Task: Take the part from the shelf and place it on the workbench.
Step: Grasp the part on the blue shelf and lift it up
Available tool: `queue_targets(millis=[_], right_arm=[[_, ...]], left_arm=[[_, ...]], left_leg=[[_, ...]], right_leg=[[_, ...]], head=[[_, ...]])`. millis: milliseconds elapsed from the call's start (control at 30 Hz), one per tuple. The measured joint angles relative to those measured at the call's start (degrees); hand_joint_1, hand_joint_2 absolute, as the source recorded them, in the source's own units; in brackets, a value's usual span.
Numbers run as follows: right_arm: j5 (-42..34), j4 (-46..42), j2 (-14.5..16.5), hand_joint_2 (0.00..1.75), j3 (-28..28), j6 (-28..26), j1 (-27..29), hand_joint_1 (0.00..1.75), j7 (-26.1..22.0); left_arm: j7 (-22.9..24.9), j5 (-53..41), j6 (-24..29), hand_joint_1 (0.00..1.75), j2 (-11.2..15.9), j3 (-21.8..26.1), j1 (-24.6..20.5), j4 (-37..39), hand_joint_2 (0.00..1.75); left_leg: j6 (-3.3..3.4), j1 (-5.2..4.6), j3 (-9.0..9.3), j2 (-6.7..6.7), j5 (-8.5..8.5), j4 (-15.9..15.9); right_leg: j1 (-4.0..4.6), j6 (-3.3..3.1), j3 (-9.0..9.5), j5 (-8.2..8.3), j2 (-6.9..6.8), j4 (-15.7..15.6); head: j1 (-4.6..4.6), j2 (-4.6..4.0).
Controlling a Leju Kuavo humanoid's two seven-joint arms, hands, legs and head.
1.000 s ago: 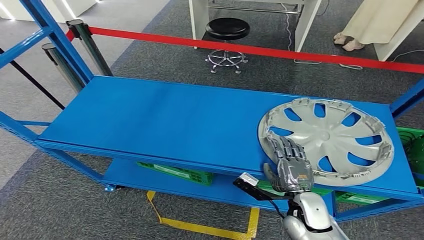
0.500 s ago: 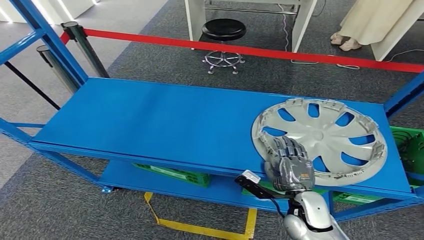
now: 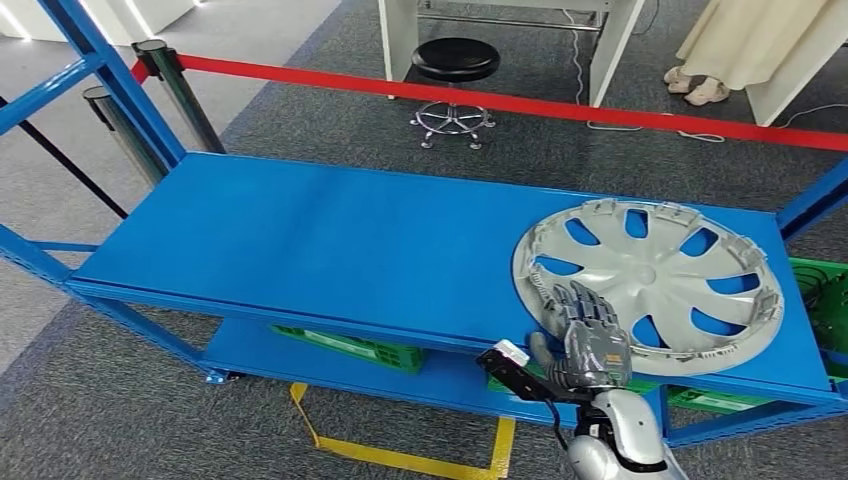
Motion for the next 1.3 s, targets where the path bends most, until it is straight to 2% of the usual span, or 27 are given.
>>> queue_targets(millis=[100, 133, 167, 233, 267, 300, 333, 367, 433, 467, 500, 567, 633, 667, 700, 767, 800, 833, 867, 933, 1000, 1100, 1167, 1200, 1267, 1300], right_arm=[[-0.2, 0.0, 0.0, 1.75, 0.0, 0.6, -0.1, 0.00, 0.2], [-0.3, -0.1, 0.1, 1.75, 0.0, 0.7, -0.1, 0.00, 0.4], [-0.4, -0.1, 0.1, 1.75, 0.0, 0.9, -0.2, 0.00, 0.5], [-0.5, -0.1, 0.1, 1.75, 0.0, 1.2, -0.1, 0.00, 0.9], [-0.5, -0.1, 0.1, 1.75, 0.0, 1.3, -0.1, 0.00, 1.1], [-0.5, -0.1, 0.1, 1.75, -0.1, 1.4, 0.0, 0.00, 1.2], [-0.5, -0.1, 0.1, 1.75, -0.1, 1.5, 0.0, 0.00, 1.3], [-0.6, -0.1, 0.1, 1.75, -0.1, 1.6, 0.1, 0.00, 1.3], [-0.8, -0.4, 0.1, 1.75, -0.1, 2.1, 0.3, 0.00, 1.5], [-0.9, -0.7, 0.1, 1.75, -0.1, 2.3, 0.4, 0.00, 1.7], [-1.1, -0.9, 0.1, 1.75, -0.2, 2.6, 0.5, 0.00, 1.9], [-1.3, -1.5, 0.1, 1.75, -0.2, 2.9, 0.8, 0.00, 2.5], [-1.6, -2.2, 0.1, 1.75, -0.1, 3.1, 1.2, 0.00, 3.0], [-1.7, -2.5, 0.1, 1.75, -0.1, 3.1, 1.4, 0.00, 3.2], [-1.8, -2.7, 0.1, 1.75, -0.1, 3.2, 1.6, 0.00, 3.4], [-1.9, -3.0, 0.1, 1.75, -0.1, 3.2, 2.1, 0.00, 3.6], [-1.9, -3.0, 0.1, 1.75, -0.1, 3.2, 2.4, 0.00, 3.7], [-1.9, -3.1, 0.1, 1.75, 0.0, 3.2, 2.6, 0.00, 3.7], [-1.9, -3.2, 0.1, 1.75, 0.0, 3.1, 2.8, 0.00, 3.8], [-2.0, -3.7, 0.1, 1.75, 0.0, 3.0, 2.8, 0.00, 4.1], [-2.2, -4.4, 0.1, 1.75, 0.0, 3.0, 2.9, 0.00, 4.5], [-3.4, -5.1, -0.3, 1.75, -0.3, 3.3, 3.1, 0.00, 5.4], [-4.1, -5.2, -0.8, 1.75, -1.0, 3.7, 2.9, 0.00, 5.8], [-4.4, -5.1, -1.0, 1.75, -1.5, 3.8, 2.7, 0.00, 6.0], [-4.8, -5.0, -1.4, 1.75, -2.4, 3.9, 2.6, 0.00, 6.2], [-4.9, -4.9, -1.5, 1.75, -2.8, 3.9, 2.6, 0.00, 6.2]], left_arm=[[0.0, 0.0, 0.0, 0.00, 0.0, 0.3, 0.0, 0.0, 0.00], [0.0, 0.0, 0.0, 0.00, 0.0, 0.4, 0.0, 0.0, 0.00], [0.0, 0.1, 0.0, 0.00, 0.0, 0.5, 0.0, 0.0, 0.00], [0.1, 0.2, 0.0, 0.00, 0.0, 0.7, 0.0, 0.0, 0.00], [0.1, 0.2, 0.0, 0.00, 0.0, 0.8, 0.1, 0.0, 0.00], [0.1, 0.3, 0.0, 0.00, 0.0, 0.8, 0.1, 0.0, 0.00], [0.1, 0.3, 0.0, 0.00, 0.0, 0.8, 0.1, 0.0, 0.00], [0.1, 0.4, 0.0, 0.00, 0.0, 0.9, 0.1, 0.0, 0.00], [0.2, 0.5, 0.1, 0.00, 0.1, 1.0, 0.1, 0.0, 0.00], [0.2, 0.5, 0.2, 0.00, 0.1, 1.1, 0.1, 0.0, 0.00], [0.3, 0.6, 0.3, 0.00, 0.1, 1.2, 0.1, 0.0, 0.00], [0.4, 0.8, 0.5, 0.00, 0.0, 1.5, 0.2, 0.0, 0.00], [0.6, 1.0, 0.7, 0.00, 0.0, 1.8, 0.2, 0.0, 0.00], [0.7, 1.1, 0.8, 0.00, 0.0, 2.0, 0.2, 0.0, 0.00], [0.8, 1.1, 0.8, 0.00, 0.0, 2.1, 0.2, 0.0, 0.00], [0.9, 1.2, 0.9, 0.00, 0.0, 2.3, 0.3, 0.0, 0.00], [1.0, 1.2, 0.9, 0.00, 0.0, 2.3, 0.3, 0.0, 0.00], [1.0, 1.2, 1.0, 0.00, 0.0, 2.4, 0.4, 0.0, 0.00], [1.0, 1.3, 1.0, 0.00, 0.0, 2.5, 0.4, 0.0, 0.00], [1.0, 1.4, 1.1, 0.00, 0.0, 2.6, 0.4, 0.0, 0.00], [1.0, 1.5, 1.2, 0.00, 0.0, 2.8, 0.4, 0.0, 0.00], [1.0, 1.4, 1.1, 0.00, 0.0, 3.2, 0.4, 0.0, 0.00], [1.0, 1.0, 0.9, 0.00, 0.0, 3.3, 0.4, 0.0, 0.00], [1.0, 0.9, 0.9, 0.00, 0.0, 3.3, 0.4, 0.0, 0.00], [1.0, 0.8, 0.8, 0.00, 0.0, 3.3, 0.4, 0.0, 0.00], [1.0, 0.7, 0.8, 0.00, 0.0, 3.3, 0.4, 0.0, 0.00]], left_leg=[[-0.63, 0.09, -0.09, 0.02, -0.23, 0.4], [-0.92, 0.18, -0.45, 0.02, -1.04, 1.4], [-1.23, 0.25, -1.31, 0.03, -2.43, 3.5], [-1.69, 0.36, -4.45, 0.04, -6.15, 10.8], [-1.79, 0.40, -5.96, 0.04, -7.42, 14.2], [-1.82, 0.41, -6.82, 0.04, -7.77, 16.2], [-1.75, 0.42, -6.65, 0.04, -6.97, 16.0], [-1.61, 0.42, -5.50, 0.04, -5.24, 13.6], [-1.14, 0.35, -1.78, 0.01, -1.50, 5.8], [-0.96, 0.28, -0.36, 0.00, -0.57, 2.7], [-0.80, 0.18, 0.39, -0.02, -0.28, 0.9], [-0.43, 0.05, 0.53, -0.03, -0.40, 0.0], [0.30, 0.23, 0.66, 0.00, 0.00, -0.6], [0.64, 0.36, 0.72, 0.03, 0.20, -0.9], [0.84, 0.43, 0.74, 0.07, 0.32, -1.0], [0.96, 0.36, 0.62, 0.11, 0.33, -1.0], [0.97, 0.33, 0.60, 0.12, 0.32, -0.9], [0.98, 0.32, 0.61, 0.11, 0.31, -0.9], [0.98, 0.33, 0.65, 0.08, 0.28, -0.9], [0.78, 0.29, 0.70, 0.04, 0.10, -0.7], [0.32, 0.05, 0.49, 0.02, -0.13, -0.3], [-0.39, -0.05, 0.37, 0.03, -0.19, -0.1], [-0.97, 0.07, -0.09, 0.04, -1.49, 1.5], [-1.29, 0.16, -1.03, 0.05, -2.94, 3.8], [-1.76, 0.34, -4.26, 0.06, -6.55, 11.1], [-1.87, 0.41, -5.69, 0.06, -7.66, 14.3]], right_leg=[[0.10, -1.01, 0.26, 0.05, 0.10, -0.2], [0.05, -1.36, 0.37, 0.10, 0.04, -0.3], [-0.02, -1.70, 0.47, 0.15, -0.04, -0.4], [0.00, -2.10, 0.53, 0.11, -0.16, -0.4], [0.02, -2.17, 0.53, 0.10, -0.19, -0.4], [0.03, -2.20, 0.56, 0.09, -0.19, -0.4], [0.04, -2.21, 0.63, 0.07, -0.15, -0.4], [0.04, -2.21, 0.74, 0.06, -0.10, -0.4], [0.14, -2.10, 0.87, -0.01, 0.03, -0.4], [0.23, -1.93, 0.81, -0.03, 0.11, -0.3], [0.30, -1.69, 0.69, 0.00, 0.15, -0.4], [0.31, -1.02, 0.59, 0.22, 0.16, -0.6], [0.24, -0.41, 0.26, -0.22, 0.06, -0.3], [0.26, -0.20, -0.44, -1.24, 0.03, 1.0], [0.23, -0.07, -1.76, -2.84, 0.02, 3.7], [0.23, 0.16, -5.32, -6.36, 0.03, 11.4], [0.21, 0.26, -6.70, -7.16, 0.02, 14.3], [0.21, 0.32, -7.19, -6.82, 0.02, 15.2], [0.19, 0.33, -6.57, -5.40, 0.01, 13.8], [0.15, 0.23, -3.09, -1.60, -0.07, 6.5], [0.17, -0.09, -0.14, 0.04, -0.05, 0.6], [0.23, -0.85, 0.58, 0.03, 0.07, -0.6], [0.07, -1.44, 0.84, 0.16, -0.01, -0.8], [-0.01, -1.72, 0.96, 0.19, -0.11, -0.9], [0.03, -2.06, 0.99, 0.12, -0.26, -0.9], [0.04, -2.12, 0.98, 0.11, -0.30, -0.9]], head=[[-0.18, 0.00], [-0.27, 0.00], [-0.33, 0.00], [-0.45, 0.00], [-0.43, 0.00], [-0.44, 0.00], [-0.44, 0.00], [-0.43, 0.00], [-0.43, 0.00], [-0.41, 0.00], [-0.37, 0.00], [-0.35, 0.00], [-0.31, 0.00], [-0.21, 0.00], [-0.13, 0.00], [-0.01, 0.00], [-0.01, 0.00], [0.00, 0.00], [0.01, 0.00], [0.03, 0.00], [-0.01, 0.00], [-0.12, 0.00], [-0.29, 0.00], [-0.38, 0.00], [-0.55, 0.00], [-0.54, 0.00]])
